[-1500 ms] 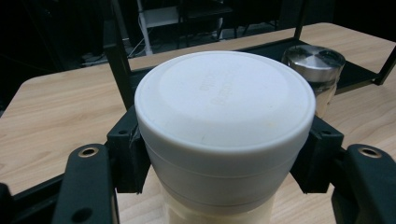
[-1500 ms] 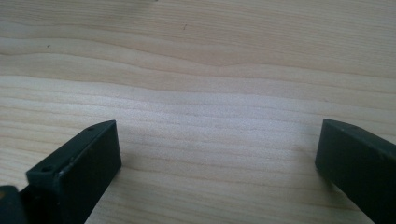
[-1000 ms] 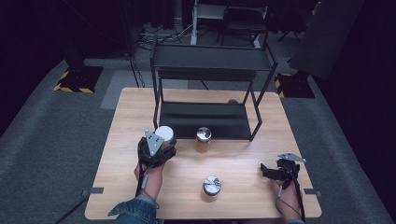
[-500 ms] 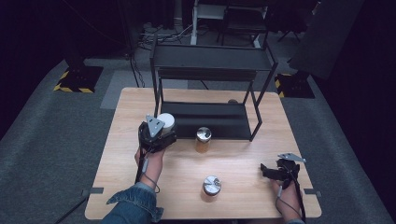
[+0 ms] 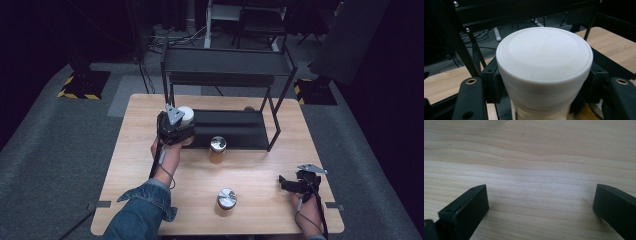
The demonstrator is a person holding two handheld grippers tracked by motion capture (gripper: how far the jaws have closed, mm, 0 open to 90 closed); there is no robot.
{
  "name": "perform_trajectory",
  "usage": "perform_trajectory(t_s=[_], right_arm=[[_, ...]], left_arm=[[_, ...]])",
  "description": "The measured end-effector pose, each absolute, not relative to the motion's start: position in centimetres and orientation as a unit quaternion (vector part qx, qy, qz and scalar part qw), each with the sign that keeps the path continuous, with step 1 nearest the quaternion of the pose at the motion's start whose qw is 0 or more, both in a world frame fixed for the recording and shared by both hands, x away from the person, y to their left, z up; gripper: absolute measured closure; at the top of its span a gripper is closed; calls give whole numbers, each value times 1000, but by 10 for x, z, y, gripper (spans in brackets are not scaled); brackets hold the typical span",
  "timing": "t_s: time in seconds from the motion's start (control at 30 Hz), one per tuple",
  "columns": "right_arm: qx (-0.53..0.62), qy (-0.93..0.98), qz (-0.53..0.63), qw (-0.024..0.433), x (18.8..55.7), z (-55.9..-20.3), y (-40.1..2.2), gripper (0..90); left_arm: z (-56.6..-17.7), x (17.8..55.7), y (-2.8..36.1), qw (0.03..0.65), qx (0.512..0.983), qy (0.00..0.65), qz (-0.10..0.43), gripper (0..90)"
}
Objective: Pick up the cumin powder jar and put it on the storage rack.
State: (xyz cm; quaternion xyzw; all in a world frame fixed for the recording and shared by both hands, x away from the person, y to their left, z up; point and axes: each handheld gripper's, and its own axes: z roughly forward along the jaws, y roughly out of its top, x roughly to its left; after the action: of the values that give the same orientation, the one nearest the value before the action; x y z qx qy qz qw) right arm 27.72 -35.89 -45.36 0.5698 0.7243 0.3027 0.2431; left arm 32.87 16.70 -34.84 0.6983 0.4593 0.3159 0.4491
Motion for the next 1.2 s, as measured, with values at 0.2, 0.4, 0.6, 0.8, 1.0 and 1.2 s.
perform_trajectory(t_s=[0.2,0.4,0.6,0.8,1.0,1.2], right_arm=[[570,724,303,243,277,-454,-359,0],[570,724,303,243,277,-454,-359,0],[570,724,303,243,277,-454,-359,0],[570,724,303,243,277,-454,-359,0],[570,724,303,243,277,-454,-359,0],[570,725,302,243,277,-453,-359,0]], left_arm=[[-353,353,167,452,694,473,300,335],[-363,372,157,436,695,484,304,334],[-371,386,158,429,697,489,302,334],[-375,396,151,416,702,492,302,334],[-381,404,143,401,711,497,295,334],[-388,410,139,393,714,500,293,334]])
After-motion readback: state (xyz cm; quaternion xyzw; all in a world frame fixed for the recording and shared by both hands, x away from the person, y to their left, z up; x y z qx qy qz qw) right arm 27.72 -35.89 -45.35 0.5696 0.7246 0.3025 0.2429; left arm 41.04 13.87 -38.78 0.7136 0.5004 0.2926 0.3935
